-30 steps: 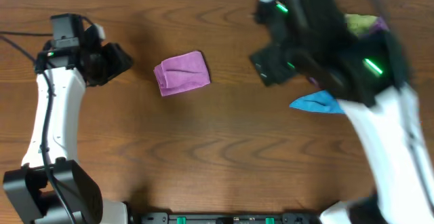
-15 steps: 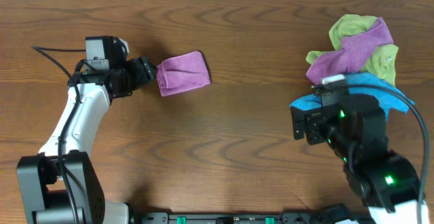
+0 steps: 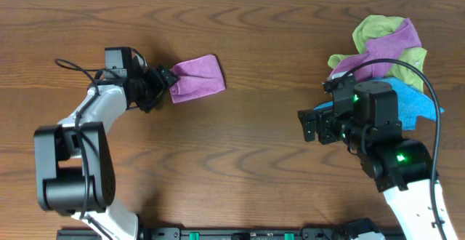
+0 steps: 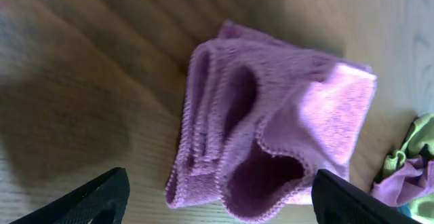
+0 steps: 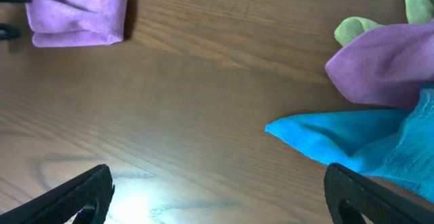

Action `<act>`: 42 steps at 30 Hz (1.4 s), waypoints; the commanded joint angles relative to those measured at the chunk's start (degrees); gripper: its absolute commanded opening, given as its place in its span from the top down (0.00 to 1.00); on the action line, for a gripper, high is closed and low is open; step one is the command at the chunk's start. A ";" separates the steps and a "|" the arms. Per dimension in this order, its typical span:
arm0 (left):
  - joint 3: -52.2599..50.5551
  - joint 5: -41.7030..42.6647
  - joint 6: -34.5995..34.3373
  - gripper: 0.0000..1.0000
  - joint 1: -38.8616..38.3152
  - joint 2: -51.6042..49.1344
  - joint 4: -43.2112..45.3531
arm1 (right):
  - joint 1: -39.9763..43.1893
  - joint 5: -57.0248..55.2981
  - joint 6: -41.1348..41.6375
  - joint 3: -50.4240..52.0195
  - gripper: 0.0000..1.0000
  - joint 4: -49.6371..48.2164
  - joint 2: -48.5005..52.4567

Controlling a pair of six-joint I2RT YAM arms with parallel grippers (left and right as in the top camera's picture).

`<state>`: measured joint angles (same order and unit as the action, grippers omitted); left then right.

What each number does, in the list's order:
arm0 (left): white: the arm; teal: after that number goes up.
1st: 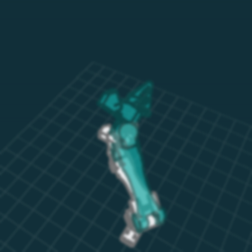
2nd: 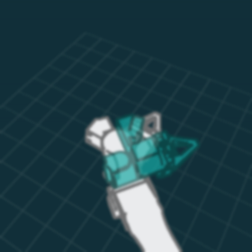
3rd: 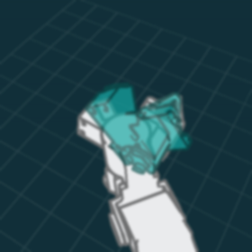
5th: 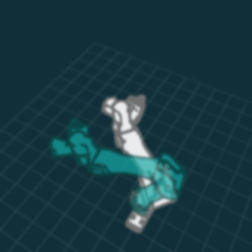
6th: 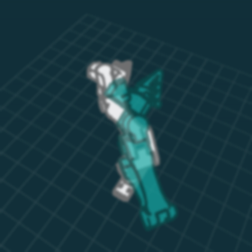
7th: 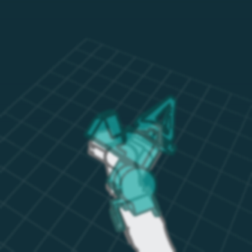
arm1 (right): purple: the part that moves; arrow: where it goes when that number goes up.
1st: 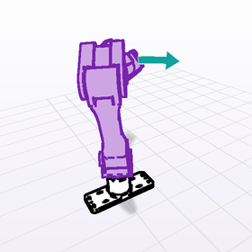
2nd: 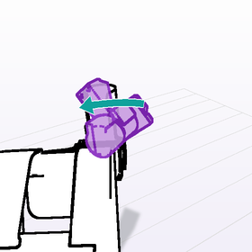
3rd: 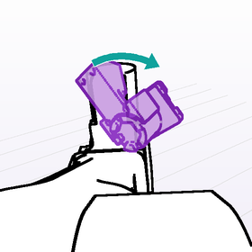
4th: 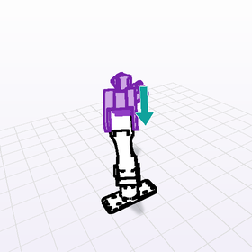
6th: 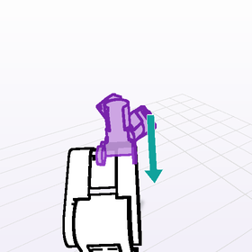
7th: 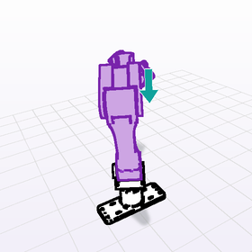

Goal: Fold the cloth

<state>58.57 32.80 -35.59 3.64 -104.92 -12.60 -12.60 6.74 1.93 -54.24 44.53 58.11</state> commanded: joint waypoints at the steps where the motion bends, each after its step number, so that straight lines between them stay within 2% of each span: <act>1: -0.35 1.25 -2.19 0.10 0.09 -1.22 0.98 | 0.42 0.83 0.57 -0.28 0.01 -0.68 0.52; 9: -0.35 7.45 -9.09 0.09 0.09 -6.99 8.70 | 0.42 0.85 0.57 -0.28 0.01 -1.99 2.60; 14: -0.35 7.54 -9.79 0.06 0.02 -9.99 9.18 | 0.42 0.83 0.57 -0.28 0.01 -2.32 2.99; 18: -0.35 11.69 -12.28 0.07 -0.66 -14.21 13.90 | 0.42 0.83 0.57 -0.28 0.01 -3.17 2.99; 21: -0.35 14.69 -14.75 0.17 -1.36 -17.55 18.69 | 0.42 0.83 0.61 -0.28 0.01 -3.04 2.99; 23: -0.33 15.54 -15.63 0.34 -1.92 -19.58 21.84 | 0.42 0.83 0.63 -0.28 0.01 -2.73 2.99; 24: -0.33 15.56 -16.13 0.36 -2.25 -20.39 23.02 | 0.42 0.83 0.63 -0.28 0.01 -2.47 2.99; 25: -0.33 15.74 -16.13 0.36 -2.47 -20.72 23.52 | 0.42 0.83 0.66 -0.28 0.01 -2.27 2.99; 26: -0.33 15.72 -16.06 0.30 -2.62 -20.76 23.58 | 0.42 0.83 0.79 -0.28 0.01 -2.14 2.99; 27: -0.33 15.74 -16.06 0.20 -2.67 -20.76 23.63 | 0.42 0.85 0.83 -0.28 0.01 -2.14 2.99; 30: -0.33 17.59 -15.17 0.16 -2.64 -20.76 25.09 | 0.42 1.86 0.83 -0.28 0.04 -3.41 3.30; 31: -0.33 18.56 -15.19 0.16 -2.58 -20.76 25.64 | 0.42 4.98 0.83 -0.28 0.10 -6.32 4.66; 34: -0.33 19.34 -15.19 0.15 -2.56 -20.76 26.23 | 0.07 11.50 2.84 -0.28 0.17 -16.72 12.48; 35: -0.33 19.39 -15.17 0.15 -2.56 -20.76 26.21 | -0.15 14.84 5.25 -0.31 0.25 -23.06 17.75; 36: -0.33 19.69 -15.15 0.15 -2.56 -20.76 26.18 | -0.37 18.69 7.32 -0.48 0.45 -28.39 22.25; 37: -0.33 19.80 -15.17 0.15 -2.56 -20.76 26.18 | -0.79 22.10 9.73 -0.96 0.93 -32.98 26.49; 38: -0.33 19.78 -15.17 0.15 -2.56 -20.76 26.18 | -1.55 24.79 12.50 -2.01 0.99 -37.40 31.32; 42: -0.33 20.02 -15.17 0.15 -2.56 -20.76 26.18 | -4.92 25.64 15.13 -11.96 0.99 -40.46 46.53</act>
<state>61.23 57.87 -51.00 1.72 -120.99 15.90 -15.73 27.97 13.54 -61.04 4.91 100.73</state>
